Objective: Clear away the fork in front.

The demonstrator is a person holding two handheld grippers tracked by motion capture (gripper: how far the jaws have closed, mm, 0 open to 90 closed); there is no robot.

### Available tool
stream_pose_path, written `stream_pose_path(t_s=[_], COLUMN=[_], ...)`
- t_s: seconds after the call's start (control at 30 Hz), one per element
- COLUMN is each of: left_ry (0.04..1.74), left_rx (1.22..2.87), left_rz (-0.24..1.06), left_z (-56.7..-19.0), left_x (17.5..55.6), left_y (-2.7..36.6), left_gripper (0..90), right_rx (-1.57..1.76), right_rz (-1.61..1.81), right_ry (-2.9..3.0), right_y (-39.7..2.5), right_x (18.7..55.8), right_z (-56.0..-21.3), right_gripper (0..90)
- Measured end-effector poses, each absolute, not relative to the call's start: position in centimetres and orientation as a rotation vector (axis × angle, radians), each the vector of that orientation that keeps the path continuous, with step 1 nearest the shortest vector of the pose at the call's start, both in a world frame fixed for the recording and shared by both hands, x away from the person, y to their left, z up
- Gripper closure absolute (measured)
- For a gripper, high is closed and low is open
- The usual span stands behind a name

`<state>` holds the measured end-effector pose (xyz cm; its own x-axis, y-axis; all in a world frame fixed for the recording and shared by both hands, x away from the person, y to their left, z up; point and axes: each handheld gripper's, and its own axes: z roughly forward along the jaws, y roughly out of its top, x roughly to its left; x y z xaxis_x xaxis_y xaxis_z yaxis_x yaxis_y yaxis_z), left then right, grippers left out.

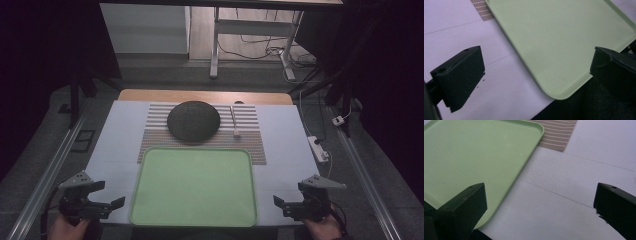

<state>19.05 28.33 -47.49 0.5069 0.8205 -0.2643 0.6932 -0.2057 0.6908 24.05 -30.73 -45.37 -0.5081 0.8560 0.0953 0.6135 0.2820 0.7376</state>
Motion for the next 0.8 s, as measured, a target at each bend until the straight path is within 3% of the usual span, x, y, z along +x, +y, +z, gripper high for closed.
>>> stream_pose_path(t_s=[0.8], left_ry=[1.233], left_rx=[1.968], left_rz=[0.197], left_z=[-47.52], left_x=[19.08], left_y=[28.27], left_gripper=[0.2], right_rx=[1.27], right_rz=[1.049], right_ry=[2.309], right_y=[-30.13], right_x=[24.13], right_z=[-45.44], right_gripper=[0.0])
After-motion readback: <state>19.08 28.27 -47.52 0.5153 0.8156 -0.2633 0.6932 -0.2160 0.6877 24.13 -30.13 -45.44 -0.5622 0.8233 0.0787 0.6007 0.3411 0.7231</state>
